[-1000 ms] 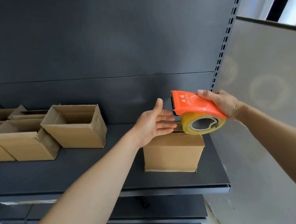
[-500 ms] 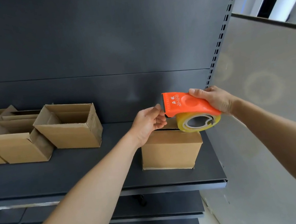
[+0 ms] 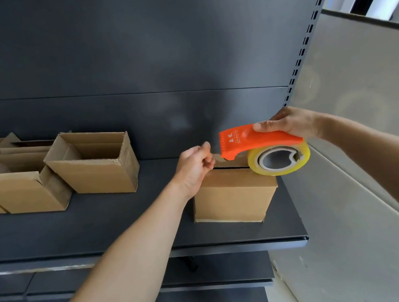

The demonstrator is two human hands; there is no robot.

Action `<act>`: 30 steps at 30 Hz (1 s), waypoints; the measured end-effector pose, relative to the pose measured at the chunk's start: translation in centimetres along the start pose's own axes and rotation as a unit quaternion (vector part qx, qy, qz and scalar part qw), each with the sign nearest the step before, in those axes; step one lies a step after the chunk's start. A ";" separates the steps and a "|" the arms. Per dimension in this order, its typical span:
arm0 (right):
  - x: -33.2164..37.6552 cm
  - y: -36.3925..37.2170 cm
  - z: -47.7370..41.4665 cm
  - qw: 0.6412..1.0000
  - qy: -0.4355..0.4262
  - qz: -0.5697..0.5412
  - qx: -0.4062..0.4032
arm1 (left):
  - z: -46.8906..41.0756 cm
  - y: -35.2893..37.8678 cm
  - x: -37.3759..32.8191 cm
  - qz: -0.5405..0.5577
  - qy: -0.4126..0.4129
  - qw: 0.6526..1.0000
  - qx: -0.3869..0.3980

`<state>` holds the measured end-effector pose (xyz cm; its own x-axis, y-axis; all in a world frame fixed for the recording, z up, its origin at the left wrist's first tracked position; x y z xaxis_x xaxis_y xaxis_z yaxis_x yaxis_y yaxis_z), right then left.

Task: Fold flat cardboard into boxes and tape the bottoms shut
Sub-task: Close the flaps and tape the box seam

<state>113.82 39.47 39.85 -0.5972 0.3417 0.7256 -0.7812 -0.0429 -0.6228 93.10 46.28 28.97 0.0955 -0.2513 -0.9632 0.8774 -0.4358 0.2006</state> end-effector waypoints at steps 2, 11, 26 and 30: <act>-0.5 -0.7 0.6 1.000 0.015 0.001 -0.002 | 0.2 -0.1 0.1 0.051 -0.007 0.998 -0.032; 1.2 0.9 -0.2 0.995 0.044 0.082 -0.034 | 0.6 -2.2 -0.1 0.144 -0.017 0.985 -0.091; 6.6 5.4 -2.5 0.970 0.058 0.230 -0.049 | 0.3 -6.1 1.8 0.251 -0.089 0.958 -0.104; 6.9 5.9 -2.5 0.967 0.060 0.244 -0.045 | 0.4 -6.7 2.9 0.186 -0.112 0.970 -0.112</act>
<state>105.52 43.95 40.47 -0.8610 0.4082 0.3035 -0.3902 -0.1471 -0.9089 87.25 48.12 24.91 0.3419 -0.5468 -0.7642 0.8845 -0.0875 0.4583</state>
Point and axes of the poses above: each hand's wrist, its own z-axis away from the middle knuckle, its own y-axis out of the palm, x = y × z, the point moved 2 cm from there along -z, towards the middle knuckle, and after that the axes turned 9 degrees about -z, right-handed, at the moved point
